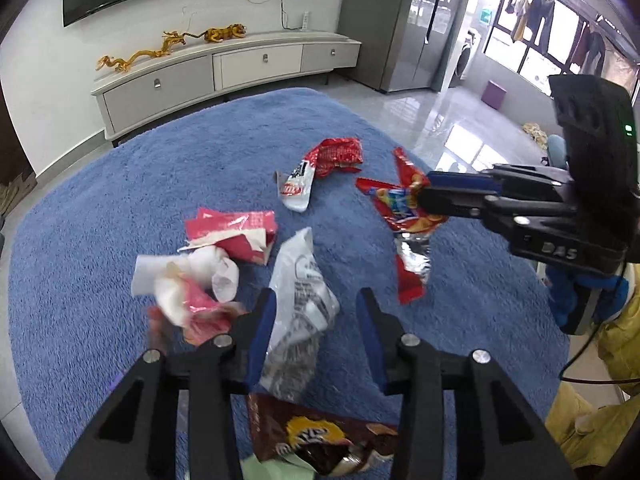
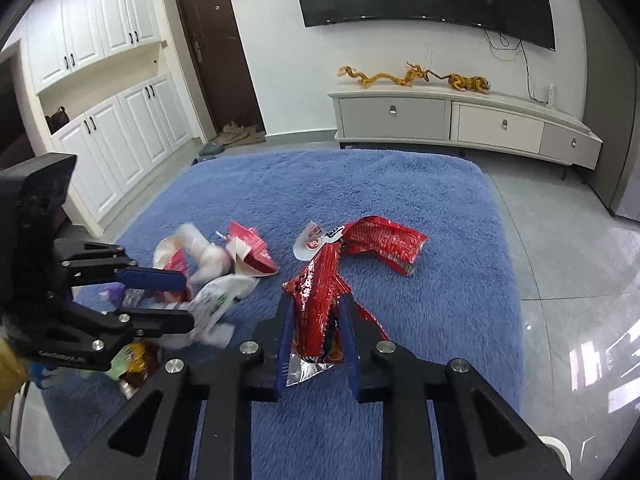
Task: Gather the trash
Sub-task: 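Carry both items over the bin and open both grippers to drop them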
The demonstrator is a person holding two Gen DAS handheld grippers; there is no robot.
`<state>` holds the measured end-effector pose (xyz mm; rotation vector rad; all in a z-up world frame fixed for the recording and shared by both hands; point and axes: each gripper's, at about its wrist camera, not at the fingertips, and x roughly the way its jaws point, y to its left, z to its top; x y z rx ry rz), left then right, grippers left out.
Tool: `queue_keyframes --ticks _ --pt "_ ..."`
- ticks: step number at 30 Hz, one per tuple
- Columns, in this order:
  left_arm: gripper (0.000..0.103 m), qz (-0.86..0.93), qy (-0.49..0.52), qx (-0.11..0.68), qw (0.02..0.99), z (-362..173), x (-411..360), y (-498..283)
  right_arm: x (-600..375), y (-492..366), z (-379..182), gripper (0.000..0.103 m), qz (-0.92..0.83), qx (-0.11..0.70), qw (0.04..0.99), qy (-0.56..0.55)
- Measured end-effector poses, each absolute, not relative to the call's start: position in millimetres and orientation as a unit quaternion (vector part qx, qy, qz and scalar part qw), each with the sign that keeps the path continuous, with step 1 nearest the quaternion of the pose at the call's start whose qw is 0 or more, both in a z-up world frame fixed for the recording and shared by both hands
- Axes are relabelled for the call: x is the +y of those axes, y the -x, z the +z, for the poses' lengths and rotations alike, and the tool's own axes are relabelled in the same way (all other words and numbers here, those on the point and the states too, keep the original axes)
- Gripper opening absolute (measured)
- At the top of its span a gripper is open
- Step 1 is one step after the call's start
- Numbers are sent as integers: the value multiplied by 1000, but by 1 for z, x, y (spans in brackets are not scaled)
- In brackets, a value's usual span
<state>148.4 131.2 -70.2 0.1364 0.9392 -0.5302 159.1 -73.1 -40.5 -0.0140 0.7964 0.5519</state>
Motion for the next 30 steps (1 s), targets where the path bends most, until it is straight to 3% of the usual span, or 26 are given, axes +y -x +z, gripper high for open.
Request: queue_keyframes --ticks 9,11,14,30 --pt "39 -207 -97 479 848 -91 110 -151 -101 -124 -32 15 262 377 888 -31" --pt "26 -209 -88 475 850 -87 111 -150 -106 -119 -30 13 263 376 888 -37" --pt "16 -211 -79 467 855 -76 114 -146 -115 -110 -25 12 263 368 890 -49" --pt "14 -268 -34 426 864 -3 52 -120 -193 -73 -6 11 245 312 910 -125"
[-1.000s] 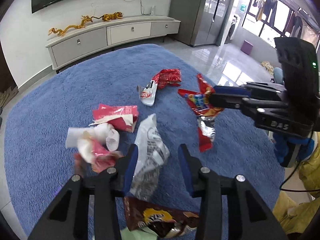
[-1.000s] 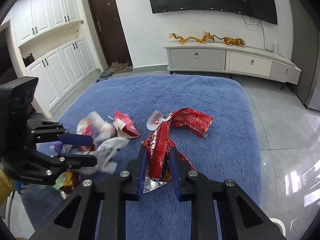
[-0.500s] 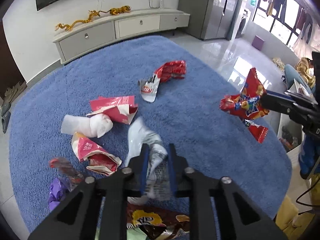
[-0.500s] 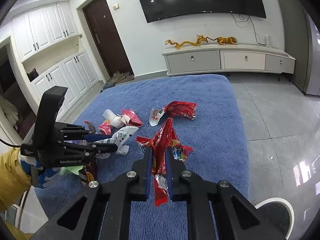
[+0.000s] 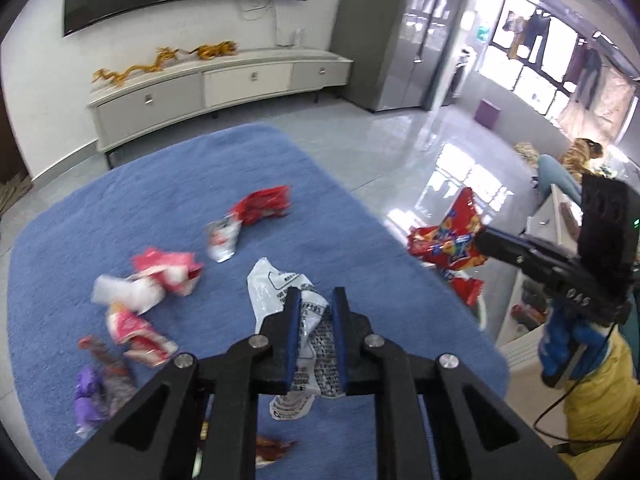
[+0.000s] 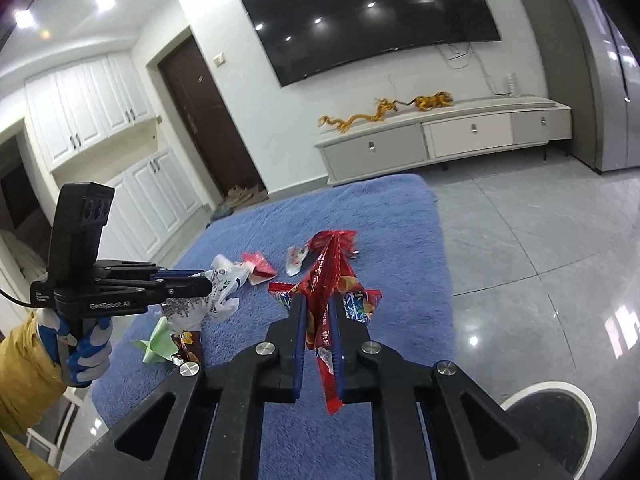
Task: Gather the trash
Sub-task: 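Carry both items over the bin and open both grippers to drop them, then move both open grippers back over the trash on the rug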
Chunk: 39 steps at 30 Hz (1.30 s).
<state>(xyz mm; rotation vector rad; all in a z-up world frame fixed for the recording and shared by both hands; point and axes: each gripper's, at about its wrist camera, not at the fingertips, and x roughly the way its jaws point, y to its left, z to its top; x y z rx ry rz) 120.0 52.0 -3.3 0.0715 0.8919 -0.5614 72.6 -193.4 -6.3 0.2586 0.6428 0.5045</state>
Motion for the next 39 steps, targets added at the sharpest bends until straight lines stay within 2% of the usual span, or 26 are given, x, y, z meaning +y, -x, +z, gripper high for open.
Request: queue_keyframes --ticks 10,18,21,22,24,25,26,32,39 --pt "14 -395 -35 421 815 4 -96 -114 -305 -21 -20 11 116 309 927 -181" --pt "15 -447 -31 459 767 -28 -206 -117 -367 -3 -58 11 15 358 909 -215" --pt "15 -455 -21 478 751 -42 -230 -122 -382 -5 -77 15 -14 380 897 -224" --pt "17 -461 -21 487 741 -48 -238 -124 -385 -6 -84 19 -25 388 893 -227" --pt "29 -465 -20 498 732 -55 -246 -125 -392 -6 -94 24 -40 399 887 -230" --pt "46 -466 -16 502 728 -58 -249 -127 -395 -6 -98 30 -50 405 883 -232" --pt "57 -466 -9 503 728 -58 -250 -128 -398 -5 -102 33 -56 408 880 -234" --pt "58 -465 -9 491 737 -56 -243 -125 -408 3 -110 36 -78 416 872 -244" --pt "57 -438 -5 456 775 -38 -212 -118 -403 6 -89 36 -78 399 883 -236"
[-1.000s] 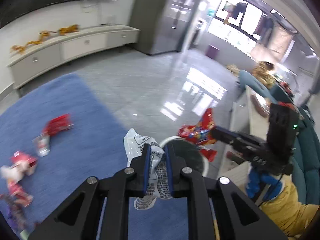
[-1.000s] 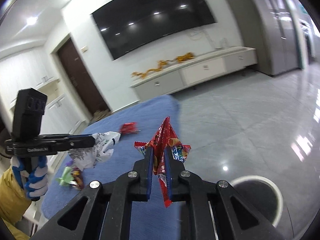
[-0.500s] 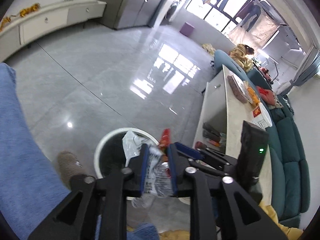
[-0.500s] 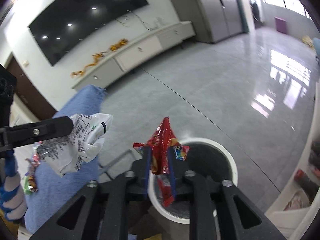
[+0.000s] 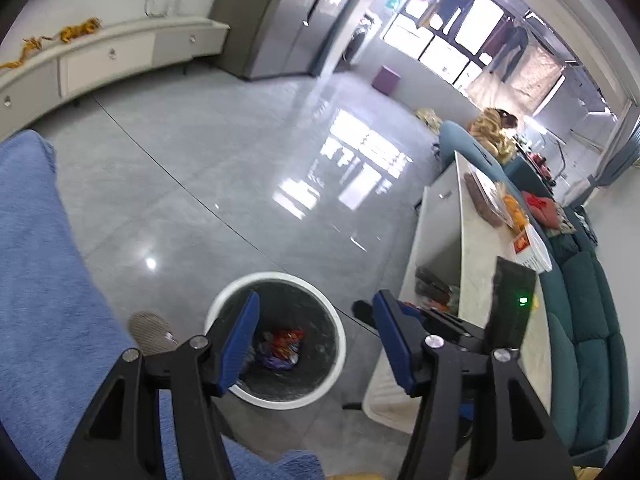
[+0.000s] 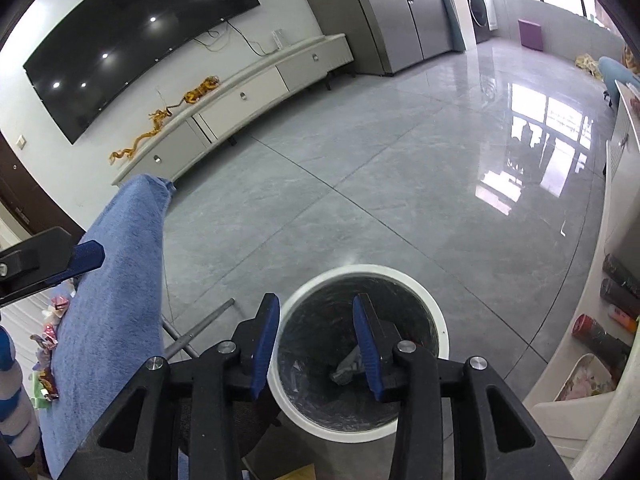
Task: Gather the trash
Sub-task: 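Move both open grippers back over the trash on the rug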
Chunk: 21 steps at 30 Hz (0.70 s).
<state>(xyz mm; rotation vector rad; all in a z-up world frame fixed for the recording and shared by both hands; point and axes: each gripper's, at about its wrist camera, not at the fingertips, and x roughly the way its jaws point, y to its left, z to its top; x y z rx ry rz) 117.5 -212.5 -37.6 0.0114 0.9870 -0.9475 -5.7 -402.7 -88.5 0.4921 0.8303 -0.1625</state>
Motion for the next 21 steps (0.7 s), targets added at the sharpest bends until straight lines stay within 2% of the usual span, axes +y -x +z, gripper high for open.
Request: queue_keyframes --ticks 13,21 --pt "58 -391 9 404 827 -4 -119 -104 -356 14 -13 38 -46 349 918 -180" --pt "58 -273 43 393 877 -23 -9 -121 -310 -2 17 43 -7 338 931 -136"
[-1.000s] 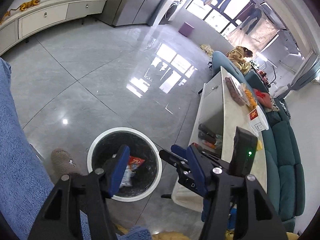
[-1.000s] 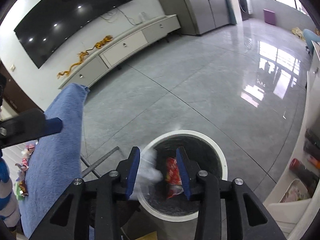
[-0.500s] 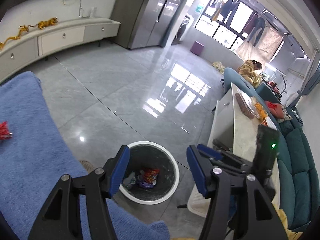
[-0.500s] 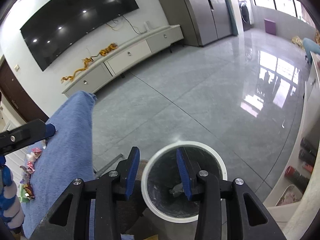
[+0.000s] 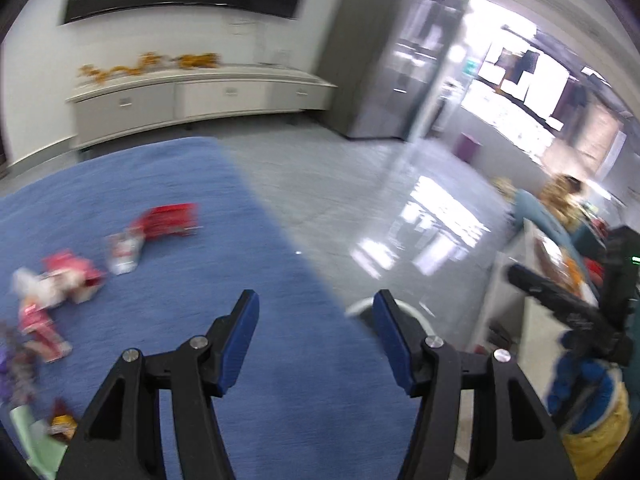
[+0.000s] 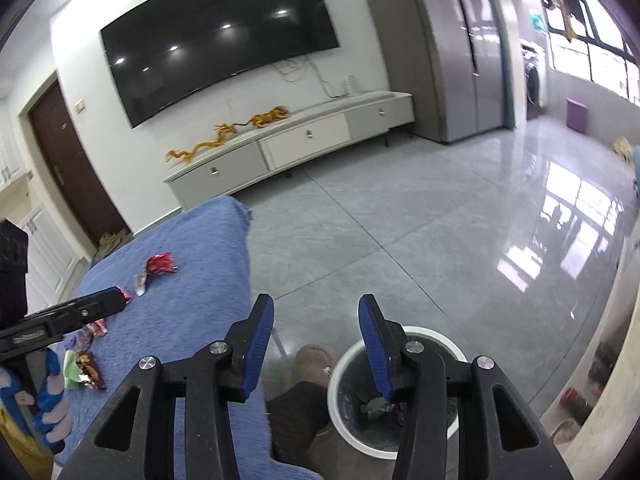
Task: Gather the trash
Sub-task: 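Move both open grippers back over the trash on the rug, then grasp the pink wrapper with the left gripper while the right gripper grasps a red wrapper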
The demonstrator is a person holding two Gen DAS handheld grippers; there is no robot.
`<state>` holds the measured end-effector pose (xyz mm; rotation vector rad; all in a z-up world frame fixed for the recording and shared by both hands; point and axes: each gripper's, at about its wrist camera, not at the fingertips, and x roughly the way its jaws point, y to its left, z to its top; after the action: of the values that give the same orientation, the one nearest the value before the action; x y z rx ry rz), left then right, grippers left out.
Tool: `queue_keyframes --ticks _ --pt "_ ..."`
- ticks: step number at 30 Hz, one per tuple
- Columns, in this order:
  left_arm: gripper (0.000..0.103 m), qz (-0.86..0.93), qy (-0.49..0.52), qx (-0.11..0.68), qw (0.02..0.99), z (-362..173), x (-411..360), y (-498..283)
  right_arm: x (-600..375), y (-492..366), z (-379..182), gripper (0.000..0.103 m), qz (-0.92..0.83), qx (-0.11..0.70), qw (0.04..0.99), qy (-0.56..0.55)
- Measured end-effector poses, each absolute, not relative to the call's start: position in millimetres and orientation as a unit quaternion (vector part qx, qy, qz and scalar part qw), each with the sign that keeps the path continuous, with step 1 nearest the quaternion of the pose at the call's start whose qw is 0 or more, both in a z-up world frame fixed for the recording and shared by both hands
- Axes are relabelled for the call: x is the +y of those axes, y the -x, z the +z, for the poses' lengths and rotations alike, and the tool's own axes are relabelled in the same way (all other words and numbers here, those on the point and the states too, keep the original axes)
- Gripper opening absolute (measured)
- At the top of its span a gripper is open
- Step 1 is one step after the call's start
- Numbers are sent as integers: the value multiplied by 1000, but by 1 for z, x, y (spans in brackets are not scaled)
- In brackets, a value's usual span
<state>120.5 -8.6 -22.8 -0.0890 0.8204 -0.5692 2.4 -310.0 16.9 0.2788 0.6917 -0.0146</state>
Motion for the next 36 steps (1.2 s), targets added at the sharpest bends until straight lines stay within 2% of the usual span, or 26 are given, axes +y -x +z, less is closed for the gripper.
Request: queue_keyframes --ticks 7,10,15,22,30,33,34,36 --pt "58 -133 83 394 906 -48 92 -147 -266 -36 12 45 40 353 928 -109" --pt "67 -79 99 394 911 -59 119 -155 -247 -51 6 46 63 364 924 -98" --pt "67 -14 127 415 901 -90 161 -175 -220 -74 -5 46 95 380 916 -86" --pt "66 -13 170 448 878 -117 190 -181 -189 -98 -25 47 132 404 902 -72" --pt "57 -45 163 456 874 -125 190 -187 -158 -128 -39 47 162 417 893 -55" --pt "44 -44 156 449 879 -125 188 -190 -147 -138 -39 52 174 413 893 -44" --pt "36 -45 156 447 880 -125 188 -191 -144 -142 -39 53 179 411 893 -40" --pt "35 -51 161 444 880 -127 190 -194 -136 -149 -41 55 189 409 892 -33"
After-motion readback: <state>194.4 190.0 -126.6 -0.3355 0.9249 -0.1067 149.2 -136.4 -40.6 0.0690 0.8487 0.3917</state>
